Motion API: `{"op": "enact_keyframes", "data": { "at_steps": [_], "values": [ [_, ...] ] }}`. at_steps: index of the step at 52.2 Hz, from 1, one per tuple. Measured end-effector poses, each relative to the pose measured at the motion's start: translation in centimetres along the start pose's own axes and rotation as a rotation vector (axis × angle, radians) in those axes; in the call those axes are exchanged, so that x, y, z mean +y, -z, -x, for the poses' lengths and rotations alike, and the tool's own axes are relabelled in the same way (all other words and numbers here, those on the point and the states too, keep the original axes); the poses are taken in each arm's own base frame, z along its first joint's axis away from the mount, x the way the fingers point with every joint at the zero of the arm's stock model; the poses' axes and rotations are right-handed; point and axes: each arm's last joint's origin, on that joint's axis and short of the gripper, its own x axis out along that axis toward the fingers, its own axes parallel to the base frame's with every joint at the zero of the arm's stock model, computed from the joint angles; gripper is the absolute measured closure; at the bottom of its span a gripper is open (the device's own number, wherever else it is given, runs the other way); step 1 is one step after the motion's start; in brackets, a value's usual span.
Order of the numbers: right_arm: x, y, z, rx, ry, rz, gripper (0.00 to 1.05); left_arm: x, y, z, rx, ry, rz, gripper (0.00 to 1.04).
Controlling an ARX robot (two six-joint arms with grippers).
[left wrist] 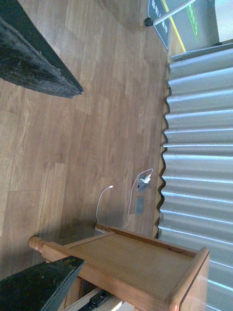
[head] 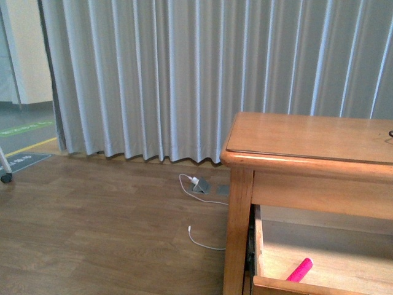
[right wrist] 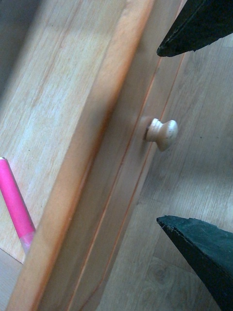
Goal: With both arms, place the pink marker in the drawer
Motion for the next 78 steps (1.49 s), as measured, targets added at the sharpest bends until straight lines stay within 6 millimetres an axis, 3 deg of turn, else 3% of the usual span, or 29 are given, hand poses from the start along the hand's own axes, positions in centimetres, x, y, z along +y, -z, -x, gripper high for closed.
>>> {"op": "enact_keyframes", "data": {
  "at_steps": [49, 78],
  "values": [
    [-2.2, -5.7, -11.6, -0.189, 0.116, -0.158, 0.08, 0.0, 0.0, 0.0, 0.000, 0.000, 0.000, 0.06],
    [-2.2, -5.3, -14.6, -0.306, 0.175, -0.240, 0.08, 0.0, 0.0, 0.0, 0.000, 0.000, 0.000, 0.06]
  ]
}}
